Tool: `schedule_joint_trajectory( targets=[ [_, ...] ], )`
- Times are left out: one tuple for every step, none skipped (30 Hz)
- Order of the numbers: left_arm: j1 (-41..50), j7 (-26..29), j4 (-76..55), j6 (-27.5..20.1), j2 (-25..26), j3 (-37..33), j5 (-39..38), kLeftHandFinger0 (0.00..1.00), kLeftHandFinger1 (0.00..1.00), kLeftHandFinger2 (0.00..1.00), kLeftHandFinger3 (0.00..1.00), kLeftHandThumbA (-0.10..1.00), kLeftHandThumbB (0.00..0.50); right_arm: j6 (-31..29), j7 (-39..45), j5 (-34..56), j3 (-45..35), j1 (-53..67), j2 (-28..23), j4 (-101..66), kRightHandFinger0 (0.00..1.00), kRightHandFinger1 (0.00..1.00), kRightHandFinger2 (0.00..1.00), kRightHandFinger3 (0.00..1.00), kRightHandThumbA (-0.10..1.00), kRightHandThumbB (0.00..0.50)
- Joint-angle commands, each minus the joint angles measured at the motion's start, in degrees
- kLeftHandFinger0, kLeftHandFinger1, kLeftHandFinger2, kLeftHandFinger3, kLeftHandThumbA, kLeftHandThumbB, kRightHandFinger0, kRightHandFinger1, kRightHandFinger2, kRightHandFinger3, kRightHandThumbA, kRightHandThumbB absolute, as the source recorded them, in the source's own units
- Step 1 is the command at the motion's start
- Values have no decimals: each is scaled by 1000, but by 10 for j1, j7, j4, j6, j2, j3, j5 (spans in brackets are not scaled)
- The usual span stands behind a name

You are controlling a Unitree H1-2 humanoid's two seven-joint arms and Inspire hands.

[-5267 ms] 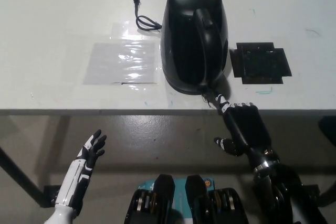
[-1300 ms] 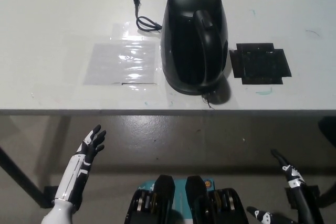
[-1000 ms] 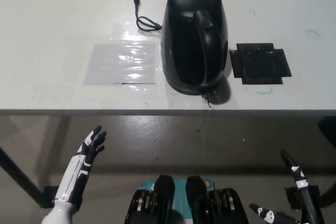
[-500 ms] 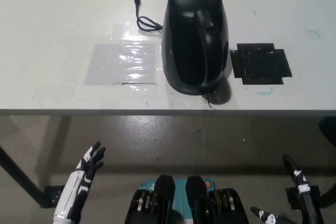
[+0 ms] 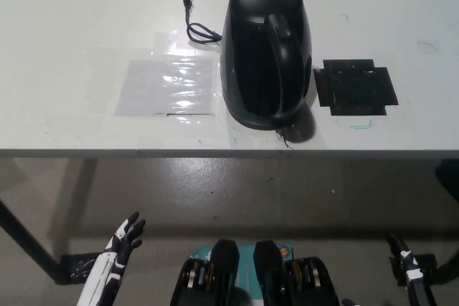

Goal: A kettle is kept at the center of the table close to the robot and the robot uses its right index finger to press downwards on the transparent start boiling button

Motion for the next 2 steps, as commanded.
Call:
schedule_joint_trajectory(
  targets=[
    [1, 4, -16, -22, 6, 2, 12, 1000, 1000, 1000, 1000, 1000, 191, -30, -8, 7, 3, 0, -1, -2, 1000, 1000, 1000, 1000, 1000, 324],
    [1, 4, -16, -22, 6, 2, 12, 1000, 1000, 1000, 1000, 1000, 192, -30, -8, 7, 3, 0, -1, -2, 1000, 1000, 1000, 1000, 1000, 324]
  ],
)
